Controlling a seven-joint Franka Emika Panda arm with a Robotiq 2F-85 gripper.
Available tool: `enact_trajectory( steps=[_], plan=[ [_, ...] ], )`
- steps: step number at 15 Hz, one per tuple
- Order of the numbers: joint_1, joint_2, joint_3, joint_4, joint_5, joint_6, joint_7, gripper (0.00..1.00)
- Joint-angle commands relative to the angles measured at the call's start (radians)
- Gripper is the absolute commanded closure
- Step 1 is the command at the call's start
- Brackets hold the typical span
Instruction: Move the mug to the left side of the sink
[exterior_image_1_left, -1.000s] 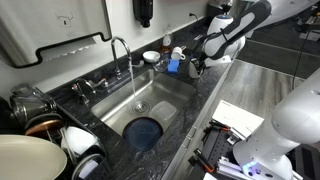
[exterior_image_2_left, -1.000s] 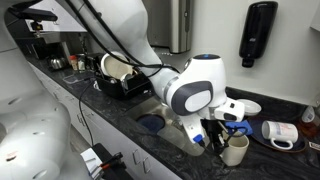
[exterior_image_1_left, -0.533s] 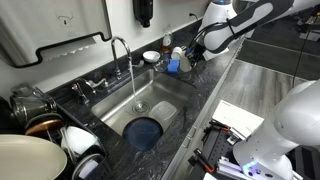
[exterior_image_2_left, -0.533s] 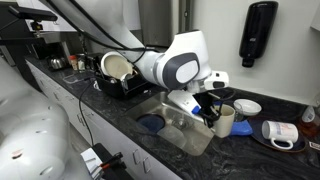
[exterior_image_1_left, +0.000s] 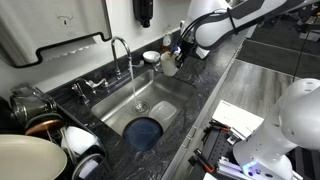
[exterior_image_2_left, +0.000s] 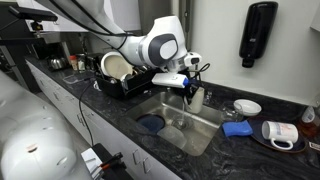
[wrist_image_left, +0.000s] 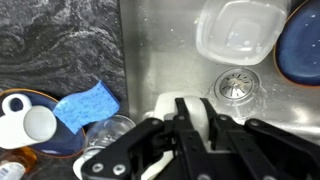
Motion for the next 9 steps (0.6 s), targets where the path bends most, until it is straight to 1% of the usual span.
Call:
enact_trajectory(
  steps=[1,4,5,8,9],
  plan=[
    [0.066,0.017,0.035,0.068,0.027,-0.070,-0.115,0.96],
    [0.113,0.039,0.049,0.103,0.040,-0.100,-0.186,0.96],
    [0.118,0.052,0.055,0.117,0.032,-0.106,-0.193,0.96],
    [0.138,0.096,0.046,0.150,0.056,-0.109,-0.256,0.96],
    [0.147,0.122,0.036,0.157,0.079,-0.092,-0.303,0.96]
  ],
)
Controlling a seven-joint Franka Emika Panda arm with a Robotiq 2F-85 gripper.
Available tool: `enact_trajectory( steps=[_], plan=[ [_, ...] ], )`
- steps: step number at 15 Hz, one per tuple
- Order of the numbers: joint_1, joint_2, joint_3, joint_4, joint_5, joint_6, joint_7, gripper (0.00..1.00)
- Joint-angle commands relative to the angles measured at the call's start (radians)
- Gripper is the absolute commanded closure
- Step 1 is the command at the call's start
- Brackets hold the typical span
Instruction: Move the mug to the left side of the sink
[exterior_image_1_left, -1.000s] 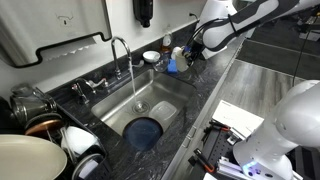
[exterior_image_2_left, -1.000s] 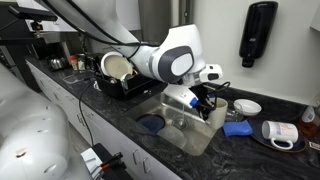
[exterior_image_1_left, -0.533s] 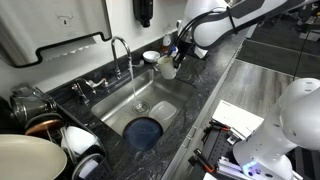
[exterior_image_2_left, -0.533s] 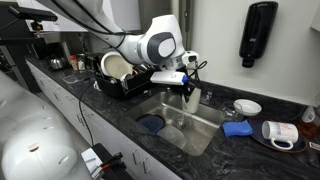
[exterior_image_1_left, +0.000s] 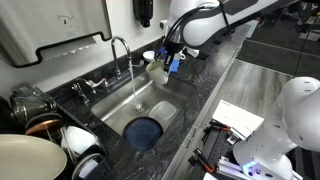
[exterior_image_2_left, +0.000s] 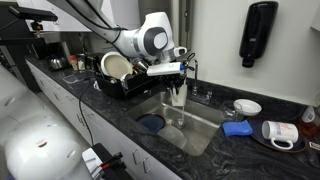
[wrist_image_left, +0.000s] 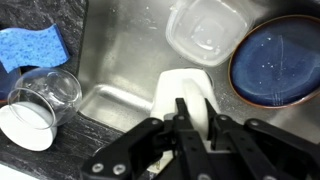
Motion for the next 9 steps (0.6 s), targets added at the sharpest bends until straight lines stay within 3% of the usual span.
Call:
enact_trajectory(
  steps=[1,4,9],
  plan=[
    [0.017,0.097,-0.017,0.075,0.062,-0.004,-0.146,0.96],
    [0.024,0.175,-0.025,0.106,0.138,0.004,-0.290,0.96],
    [0.017,0.210,-0.010,0.115,0.324,-0.004,-0.659,0.96]
  ],
)
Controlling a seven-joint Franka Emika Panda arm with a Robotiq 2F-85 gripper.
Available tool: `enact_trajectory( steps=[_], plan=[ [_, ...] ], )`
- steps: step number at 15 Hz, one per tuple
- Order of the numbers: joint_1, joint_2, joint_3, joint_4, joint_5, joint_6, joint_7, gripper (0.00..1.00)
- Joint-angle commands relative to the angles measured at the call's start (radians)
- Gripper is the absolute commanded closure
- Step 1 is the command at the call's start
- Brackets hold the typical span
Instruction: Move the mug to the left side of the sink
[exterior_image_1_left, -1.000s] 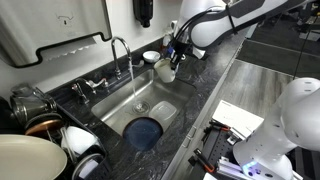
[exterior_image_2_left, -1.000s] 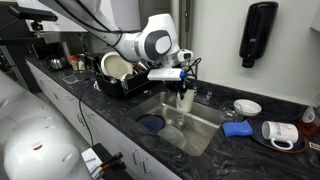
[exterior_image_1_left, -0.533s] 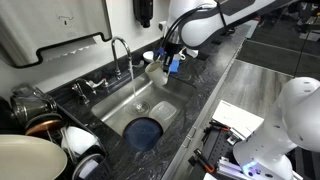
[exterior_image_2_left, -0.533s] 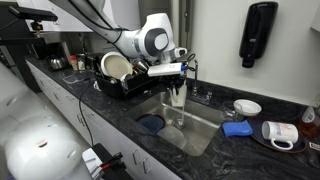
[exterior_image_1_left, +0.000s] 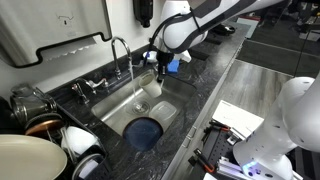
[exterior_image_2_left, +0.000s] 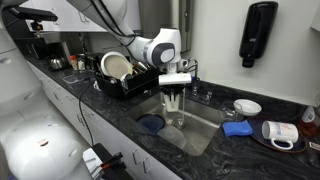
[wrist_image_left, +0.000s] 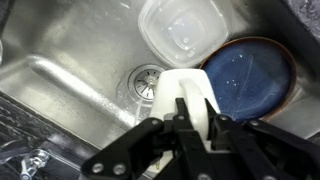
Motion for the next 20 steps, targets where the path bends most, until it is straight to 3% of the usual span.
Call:
enact_trajectory(
  steps=[1,2,8,9,10,15,20],
  plan=[
    [-0.013,0.014,0.005,0.037,0.068,-0.036,-0.167,0.96],
    [-0.017,0.011,0.017,0.008,0.041,-0.008,-0.099,0.82],
    [-0.018,0.013,0.017,0.011,0.044,-0.010,-0.127,0.82],
    [-0.018,0.013,0.017,0.011,0.044,-0.010,-0.127,0.96],
    [-0.015,0.016,0.021,0.015,0.032,-0.006,-0.131,0.96],
    [0.012,0.050,0.048,0.016,0.094,0.119,-0.328,0.96],
    [0.035,0.113,0.105,0.058,0.280,0.238,-0.629,0.96]
  ],
)
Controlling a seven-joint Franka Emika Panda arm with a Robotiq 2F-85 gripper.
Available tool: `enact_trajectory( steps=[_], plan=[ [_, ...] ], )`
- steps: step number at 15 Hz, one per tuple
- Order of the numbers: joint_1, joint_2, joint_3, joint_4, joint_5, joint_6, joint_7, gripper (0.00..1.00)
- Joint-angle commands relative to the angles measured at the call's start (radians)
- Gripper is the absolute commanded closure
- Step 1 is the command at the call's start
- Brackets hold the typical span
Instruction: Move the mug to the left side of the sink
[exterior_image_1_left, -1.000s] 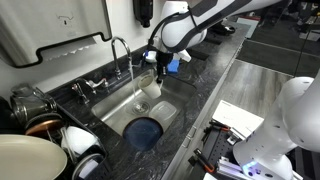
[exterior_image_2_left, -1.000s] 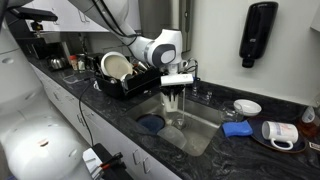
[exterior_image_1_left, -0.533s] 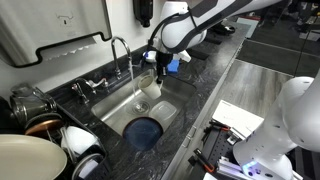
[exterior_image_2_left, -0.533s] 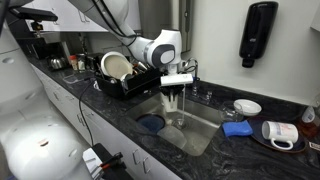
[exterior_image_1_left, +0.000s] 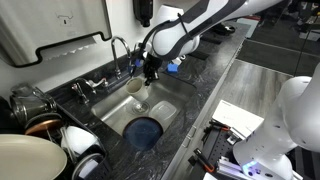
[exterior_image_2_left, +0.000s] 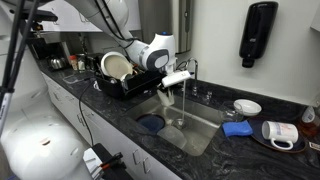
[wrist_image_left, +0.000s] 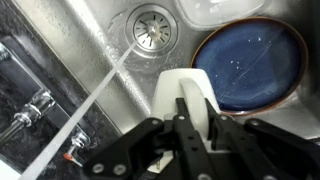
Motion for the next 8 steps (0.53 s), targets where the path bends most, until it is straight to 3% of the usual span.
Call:
enact_trajectory(
  steps=[1,8],
  plan=[
    [0.010,0.040,0.051,0.058,0.160,0.038,-0.237,0.96],
    [0.013,0.072,0.116,0.168,0.334,-0.069,-0.532,0.96]
  ],
)
